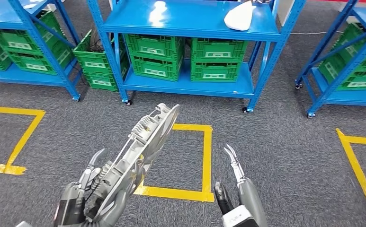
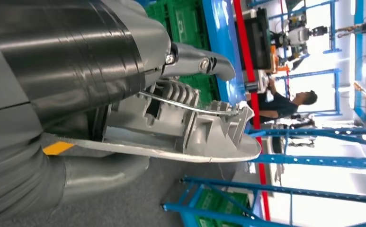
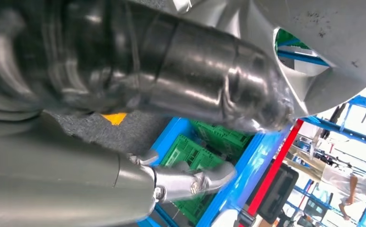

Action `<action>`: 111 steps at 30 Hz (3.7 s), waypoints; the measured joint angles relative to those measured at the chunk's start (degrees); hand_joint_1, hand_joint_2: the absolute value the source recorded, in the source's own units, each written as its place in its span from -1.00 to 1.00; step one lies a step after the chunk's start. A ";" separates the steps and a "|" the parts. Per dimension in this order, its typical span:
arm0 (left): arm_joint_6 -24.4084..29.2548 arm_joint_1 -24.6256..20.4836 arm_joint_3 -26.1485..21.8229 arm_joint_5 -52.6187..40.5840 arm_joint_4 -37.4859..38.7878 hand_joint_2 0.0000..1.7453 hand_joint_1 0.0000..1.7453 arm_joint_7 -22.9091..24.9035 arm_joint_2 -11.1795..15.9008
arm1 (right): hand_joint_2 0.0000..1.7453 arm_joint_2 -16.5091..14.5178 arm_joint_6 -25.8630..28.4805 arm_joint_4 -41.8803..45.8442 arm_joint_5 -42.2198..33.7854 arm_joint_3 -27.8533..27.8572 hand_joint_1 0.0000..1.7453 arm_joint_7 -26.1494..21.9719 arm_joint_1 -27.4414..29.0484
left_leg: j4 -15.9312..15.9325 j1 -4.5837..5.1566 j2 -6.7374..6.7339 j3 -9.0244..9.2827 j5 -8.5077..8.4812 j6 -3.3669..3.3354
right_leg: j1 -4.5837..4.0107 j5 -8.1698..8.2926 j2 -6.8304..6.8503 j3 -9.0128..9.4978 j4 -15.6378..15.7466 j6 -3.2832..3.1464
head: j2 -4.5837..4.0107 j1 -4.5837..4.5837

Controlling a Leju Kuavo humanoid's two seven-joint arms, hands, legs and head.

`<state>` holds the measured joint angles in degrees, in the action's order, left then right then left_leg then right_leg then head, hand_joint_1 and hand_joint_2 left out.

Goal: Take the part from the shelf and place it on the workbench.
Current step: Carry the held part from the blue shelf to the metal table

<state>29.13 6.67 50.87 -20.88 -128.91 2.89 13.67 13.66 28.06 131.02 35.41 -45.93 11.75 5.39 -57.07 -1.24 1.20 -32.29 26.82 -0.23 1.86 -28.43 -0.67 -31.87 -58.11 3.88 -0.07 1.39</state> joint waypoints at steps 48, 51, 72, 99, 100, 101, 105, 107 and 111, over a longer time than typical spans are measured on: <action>-0.33 -0.16 -0.17 1.15 -0.04 1.00 0.98 -0.59 0.17 | -1.00 -0.54 -1.39 -0.49 -0.26 -1.01 -1.00 0.51 -0.99 | -1.19 -0.08 -2.26 -0.22 1.07 0.37 | -0.56 0.51 2.81 0.34 0.38 -0.93 | 0.00 -2.89; -0.32 -0.16 -0.18 1.13 -0.05 1.00 0.98 -0.57 0.16 | -1.00 -0.52 -1.41 -0.49 -0.11 -1.05 -1.00 0.52 -1.02 | -0.94 -0.15 -1.49 -0.36 0.56 -0.74 | -0.30 -1.32 2.35 -1.17 -2.23 -0.13 | 0.00 -2.15; -0.28 -0.18 -0.54 0.36 0.18 1.00 1.00 -0.49 0.14 | -1.00 -0.78 -2.69 -0.54 1.52 -1.51 -1.00 0.84 -1.41 | -14.34 -0.10 -1.07 -8.38 4.86 1.29 | -1.18 0.69 3.83 1.40 1.86 -3.90 | 0.00 -2.07; 0.51 0.37 -0.82 -0.73 0.32 1.00 1.00 0.60 0.02 | -1.00 -0.87 -2.84 -0.56 1.56 -1.87 -1.00 0.86 -1.78 | -9.54 0.10 0.15 -7.43 3.23 0.91 | -1.27 1.05 0.22 1.78 2.40 -4.16 | 0.00 -1.08; 0.53 0.36 -0.84 -0.76 0.33 1.00 1.00 0.72 0.02 | -1.00 -0.87 -2.84 -0.60 1.55 -1.88 -1.00 0.92 -1.75 | -12.82 -0.01 -0.39 -9.05 4.46 1.09 | -1.29 0.96 1.18 1.76 2.31 -4.20 | 0.00 -1.33; 0.56 0.38 -0.86 -0.80 0.34 1.00 1.00 0.85 0.04 | -1.00 -0.87 -2.84 -0.66 1.51 -1.89 -1.00 0.98 -1.72 | -14.82 -0.13 -0.64 -10.01 4.85 1.25 | -1.29 0.85 2.12 1.73 2.19 -4.17 | 0.00 -1.54; 0.68 0.46 -0.92 -0.91 0.34 1.00 1.00 1.23 0.10 | -1.00 -0.88 -2.84 -0.88 1.39 -1.90 -1.00 1.09 -1.71 | -5.80 -0.36 -3.25 -4.43 0.45 1.51 | -1.24 0.02 5.35 1.56 1.27 -3.27 | 0.00 -2.47; 0.72 0.44 -0.93 -0.99 0.32 1.00 1.00 1.25 0.08 | -1.00 -0.88 -2.84 -0.87 1.35 -1.92 -1.00 1.11 -1.71 | -1.70 -0.11 -4.37 -1.76 -0.22 1.00 | -1.43 -0.61 6.43 1.12 0.62 -2.46 | 0.00 -2.52; 0.86 0.54 -0.99 -1.25 0.28 1.00 1.00 1.22 0.07 | -1.00 -0.87 -2.84 -0.86 1.25 -1.94 -1.00 1.12 -1.98 | -1.23 -0.01 -2.03 -1.78 -0.52 -0.58 | -1.15 -1.49 6.72 1.63 -0.28 -1.06 | 0.00 -2.00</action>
<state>29.99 7.21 49.88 -22.13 -128.63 4.11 13.73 12.78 25.22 130.16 36.66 -47.87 12.87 3.41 -58.30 -1.24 -0.83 -34.07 26.30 -0.82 0.71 -29.92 6.05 -30.25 -58.39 2.83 -0.07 -0.61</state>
